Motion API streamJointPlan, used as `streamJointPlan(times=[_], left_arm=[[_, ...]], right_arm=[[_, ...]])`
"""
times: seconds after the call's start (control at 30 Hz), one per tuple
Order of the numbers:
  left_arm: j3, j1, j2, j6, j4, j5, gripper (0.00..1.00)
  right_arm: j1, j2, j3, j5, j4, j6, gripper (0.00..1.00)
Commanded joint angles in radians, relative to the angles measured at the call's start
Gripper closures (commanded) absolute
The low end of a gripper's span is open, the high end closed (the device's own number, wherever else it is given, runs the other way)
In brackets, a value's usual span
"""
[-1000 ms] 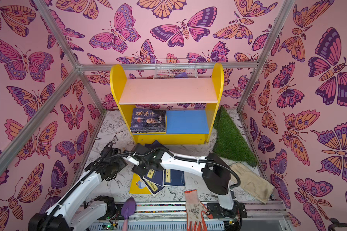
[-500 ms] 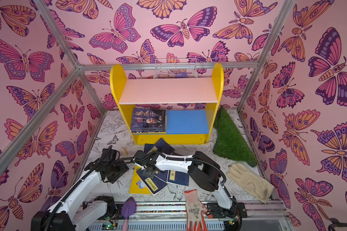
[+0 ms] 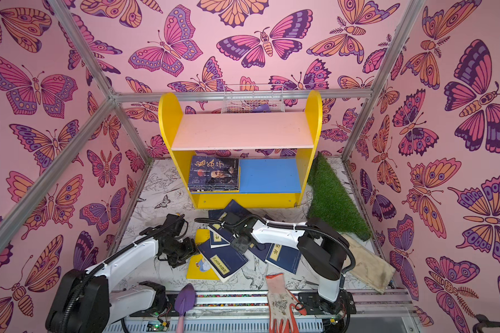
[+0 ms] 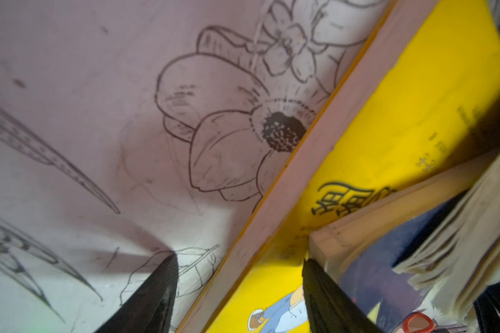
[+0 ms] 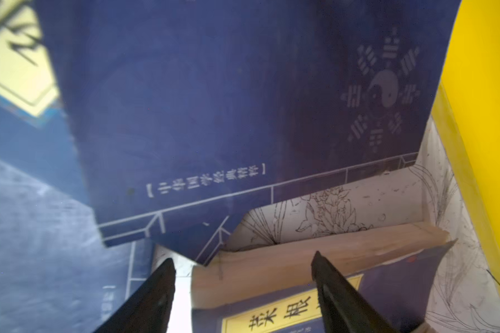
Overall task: Stacking books/files
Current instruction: Move the books to the books, then move the book to the middle-left of the table, then move the books to the center of the table.
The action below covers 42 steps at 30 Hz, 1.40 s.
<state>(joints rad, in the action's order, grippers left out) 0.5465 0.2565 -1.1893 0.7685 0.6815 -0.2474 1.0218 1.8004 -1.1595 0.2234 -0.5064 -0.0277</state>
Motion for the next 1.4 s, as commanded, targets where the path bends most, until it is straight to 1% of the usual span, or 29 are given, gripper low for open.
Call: streamJointPlan(times=[0.0, 0.07, 0.13, 0.17, 0.2, 0.23, 0.27, 0.4, 0.5, 0.57, 0.63, 0.73, 0.77, 0.8, 0.87, 0.97, 1.1, 1.23, 1.37], left_arm=[[-0.021, 0.014, 0.029, 0.014, 0.006, -0.041, 0.31], [-0.022, 0.022, 0.036, 0.014, 0.006, -0.044, 0.32], [-0.023, 0.029, 0.036, 0.018, 0.006, -0.043, 0.36], [-0.026, 0.030, 0.031, 0.019, 0.003, -0.043, 0.38], [-0.029, 0.031, 0.023, 0.017, -0.005, -0.044, 0.43], [-0.030, 0.030, 0.014, 0.015, -0.009, -0.046, 0.49], [-0.027, 0.031, 0.004, 0.013, -0.008, -0.046, 0.52], [-0.022, 0.031, -0.032, 0.000, -0.007, -0.041, 0.53], [-0.015, 0.033, -0.055, -0.013, -0.005, -0.041, 0.61], [-0.010, 0.037, -0.071, -0.017, -0.001, -0.041, 0.67], [-0.007, 0.040, -0.073, -0.018, 0.001, -0.043, 0.75], [-0.007, 0.040, -0.073, -0.016, 0.001, -0.039, 0.86], [-0.006, 0.040, -0.073, -0.014, 0.001, -0.037, 0.91], [-0.006, 0.040, -0.073, -0.015, 0.001, -0.035, 0.94], [-0.005, 0.040, -0.073, -0.014, 0.006, -0.030, 1.00], [-0.002, 0.040, -0.052, -0.008, 0.026, -0.007, 1.00], [0.007, 0.040, 0.018, 0.015, 0.075, 0.042, 1.00], [0.041, 0.040, 0.124, 0.072, 0.176, 0.137, 1.00], [0.071, 0.040, 0.276, 0.124, 0.213, 0.178, 1.00]], right_arm=[[0.014, -0.059, 0.038, -0.096, 0.070, 0.017, 0.24], [0.038, -0.101, 0.060, -0.129, 0.112, 0.044, 0.24], [0.074, -0.135, 0.067, -0.148, 0.149, 0.089, 0.24], [0.093, -0.143, 0.060, -0.165, 0.161, 0.115, 0.24], [0.112, -0.135, 0.043, -0.185, 0.160, 0.141, 0.23], [0.127, -0.115, 0.018, -0.197, 0.150, 0.155, 0.23], [0.143, -0.087, -0.022, -0.212, 0.131, 0.171, 0.22], [0.213, 0.076, -0.190, -0.249, 0.025, 0.231, 0.21], [0.247, 0.173, -0.280, -0.206, -0.037, 0.253, 0.20], [0.247, 0.210, -0.303, -0.167, -0.061, 0.254, 0.20], [0.247, 0.239, -0.305, -0.094, -0.083, 0.252, 0.20], [0.245, 0.242, -0.249, 0.040, -0.089, 0.222, 0.20], [0.239, 0.231, -0.220, 0.071, -0.084, 0.203, 0.20], [0.223, 0.211, -0.183, 0.094, -0.076, 0.173, 0.20], [0.185, 0.171, -0.131, 0.101, -0.071, 0.113, 0.20], [0.115, 0.075, -0.018, 0.079, -0.034, 0.031, 0.20], [0.047, -0.026, 0.090, 0.074, 0.002, -0.032, 0.21], [0.030, -0.063, 0.137, 0.086, 0.021, -0.043, 0.21], [0.029, -0.101, 0.147, 0.059, 0.066, -0.043, 0.20]])
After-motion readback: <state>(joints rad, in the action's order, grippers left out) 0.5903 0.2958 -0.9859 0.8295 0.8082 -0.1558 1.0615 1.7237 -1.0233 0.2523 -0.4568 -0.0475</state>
